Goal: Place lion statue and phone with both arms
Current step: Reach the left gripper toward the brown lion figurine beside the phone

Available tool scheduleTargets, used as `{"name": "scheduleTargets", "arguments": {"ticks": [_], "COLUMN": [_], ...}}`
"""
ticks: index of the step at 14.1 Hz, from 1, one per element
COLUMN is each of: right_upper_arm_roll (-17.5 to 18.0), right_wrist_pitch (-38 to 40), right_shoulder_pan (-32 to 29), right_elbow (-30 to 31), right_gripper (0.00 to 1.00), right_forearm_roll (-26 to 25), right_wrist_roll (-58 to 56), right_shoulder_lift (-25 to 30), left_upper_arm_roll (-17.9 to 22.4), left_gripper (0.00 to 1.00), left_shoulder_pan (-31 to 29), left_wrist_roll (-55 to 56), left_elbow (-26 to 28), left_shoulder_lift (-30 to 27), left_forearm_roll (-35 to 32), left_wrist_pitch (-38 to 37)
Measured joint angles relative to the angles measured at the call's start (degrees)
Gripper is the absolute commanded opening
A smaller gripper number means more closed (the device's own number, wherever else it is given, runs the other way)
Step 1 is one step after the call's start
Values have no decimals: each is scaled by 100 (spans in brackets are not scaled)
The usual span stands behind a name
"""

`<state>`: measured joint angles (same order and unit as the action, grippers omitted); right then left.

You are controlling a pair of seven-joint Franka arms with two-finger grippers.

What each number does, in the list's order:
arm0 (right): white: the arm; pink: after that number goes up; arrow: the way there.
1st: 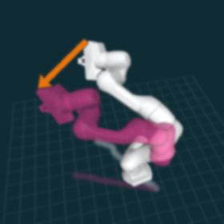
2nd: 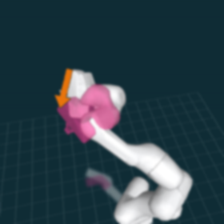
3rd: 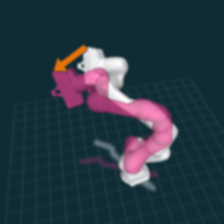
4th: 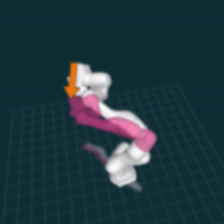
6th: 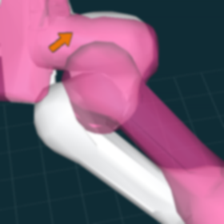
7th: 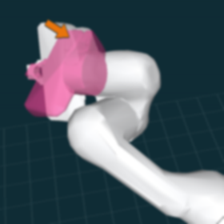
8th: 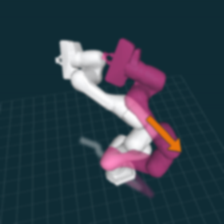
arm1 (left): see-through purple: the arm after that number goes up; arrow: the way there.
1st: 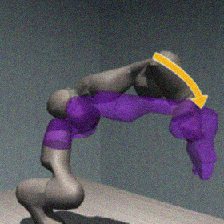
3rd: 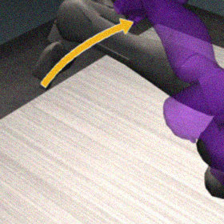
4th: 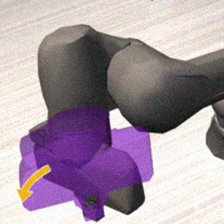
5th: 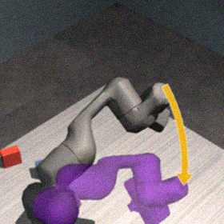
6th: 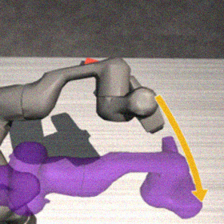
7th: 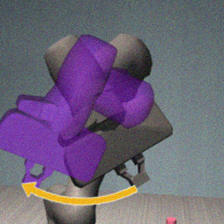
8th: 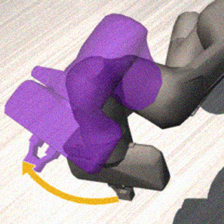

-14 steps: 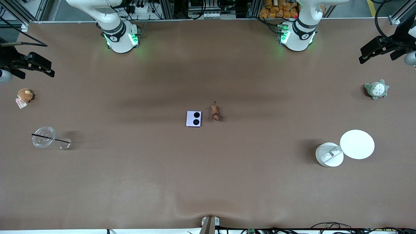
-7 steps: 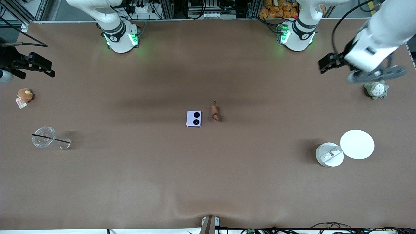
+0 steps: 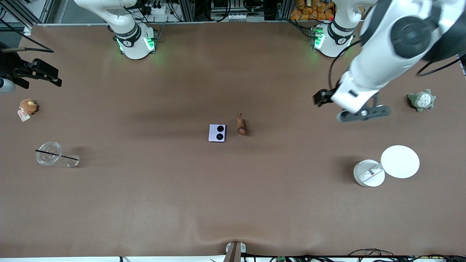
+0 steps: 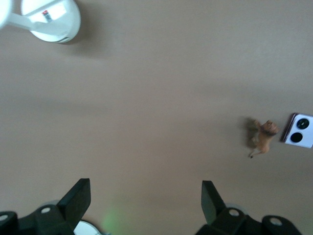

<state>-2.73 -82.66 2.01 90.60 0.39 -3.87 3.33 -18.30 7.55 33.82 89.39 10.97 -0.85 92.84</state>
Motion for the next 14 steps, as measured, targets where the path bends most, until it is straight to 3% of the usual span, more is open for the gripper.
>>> {"name": "scheduleTargets", "arguments": {"ticks": [8,14], "right_upper_arm_roll": [3,24], "right_wrist_pitch": [0,0], "right_shoulder_pan": [0,21], "right_elbow": [0,1], "right_gripper": [100,100], "right_forearm_roll": [7,17], "right_wrist_roll": [-1,-5], "right_shoulder_lift": [-2,-21], "left_upper_arm_roll": [-14,-3], "left_gripper": [100,100], "left_shoulder_pan": [683,1193], "left_wrist_roll": [1134,2086], "left_elbow": [-45,-544], "left_shoulder_lift": [849,1551], "left_forearm_roll": [-1,-244], "left_wrist_pitch": [942,1197]}}
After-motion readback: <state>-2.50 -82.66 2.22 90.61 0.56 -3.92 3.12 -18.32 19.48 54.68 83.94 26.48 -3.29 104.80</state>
